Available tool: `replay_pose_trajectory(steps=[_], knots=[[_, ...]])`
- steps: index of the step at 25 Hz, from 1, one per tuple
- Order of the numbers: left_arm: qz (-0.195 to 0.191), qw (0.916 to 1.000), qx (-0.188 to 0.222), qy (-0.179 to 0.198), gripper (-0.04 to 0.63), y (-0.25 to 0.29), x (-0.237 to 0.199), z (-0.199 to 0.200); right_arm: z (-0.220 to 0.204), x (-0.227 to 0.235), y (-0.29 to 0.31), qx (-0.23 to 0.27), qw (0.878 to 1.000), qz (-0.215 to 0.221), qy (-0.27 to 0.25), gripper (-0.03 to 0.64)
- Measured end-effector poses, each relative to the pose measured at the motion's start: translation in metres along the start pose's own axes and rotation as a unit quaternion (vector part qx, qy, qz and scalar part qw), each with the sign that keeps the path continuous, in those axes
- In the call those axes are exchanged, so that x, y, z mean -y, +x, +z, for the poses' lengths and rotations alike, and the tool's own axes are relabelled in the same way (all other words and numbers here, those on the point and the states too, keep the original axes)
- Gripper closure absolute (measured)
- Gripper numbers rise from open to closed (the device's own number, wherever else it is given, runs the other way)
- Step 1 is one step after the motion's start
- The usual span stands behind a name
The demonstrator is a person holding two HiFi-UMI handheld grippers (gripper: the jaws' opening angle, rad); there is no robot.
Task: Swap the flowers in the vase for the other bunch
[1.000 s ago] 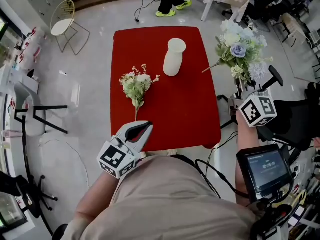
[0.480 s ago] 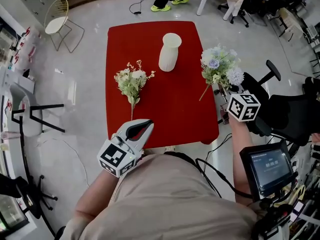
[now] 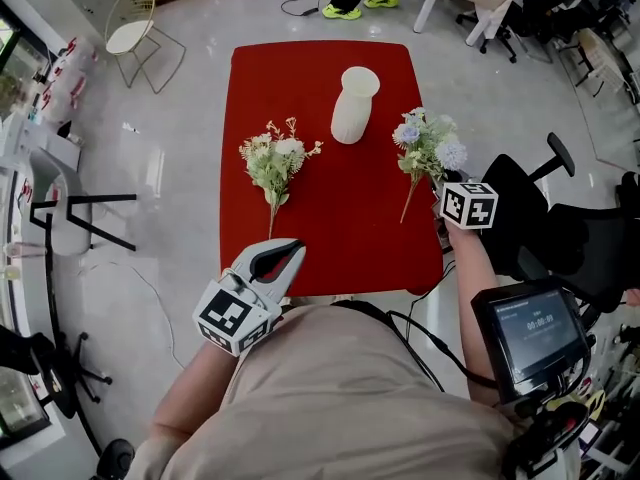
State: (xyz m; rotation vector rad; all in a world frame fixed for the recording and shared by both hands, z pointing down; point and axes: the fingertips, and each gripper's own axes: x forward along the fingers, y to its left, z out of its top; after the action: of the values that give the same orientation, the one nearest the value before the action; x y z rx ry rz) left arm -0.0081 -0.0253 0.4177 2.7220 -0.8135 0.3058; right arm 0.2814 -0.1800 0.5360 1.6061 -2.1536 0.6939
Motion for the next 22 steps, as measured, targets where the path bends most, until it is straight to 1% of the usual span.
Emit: replay_pose_trajectory(steps=[5, 8, 13, 18, 22], knots=[[0.022, 0.9997, -0.002, -0.006, 0.588, 0.008, -0.01, 0.002, -0.006, 0.013, 0.035, -0.026, 1.0, 0.01, 0.006, 0.574], [0.033, 0.9994, -0.003, -0.008, 0.588, 0.011, -0.015, -0.001, -0.018, 0.015, 0.055, -0.04, 0.999, 0.018, 0.008, 0.574], [0.048, 0.9988, -0.005, -0.011, 0.588, 0.008, -0.018, 0.001, -0.033, 0.015, 0.069, -0.059, 0.998, 0.02, 0.01, 0.574], [0.056, 0.9983, -0.007, -0.014, 0.588, 0.014, -0.02, 0.006, -0.042, 0.019, 0.078, -0.072, 0.997, 0.03, 0.016, 0.572], [0.053, 0.9985, -0.01, -0.013, 0.588, 0.022, -0.019, 0.006, -0.047, 0.019, 0.085, -0.075, 0.996, 0.032, 0.018, 0.565]])
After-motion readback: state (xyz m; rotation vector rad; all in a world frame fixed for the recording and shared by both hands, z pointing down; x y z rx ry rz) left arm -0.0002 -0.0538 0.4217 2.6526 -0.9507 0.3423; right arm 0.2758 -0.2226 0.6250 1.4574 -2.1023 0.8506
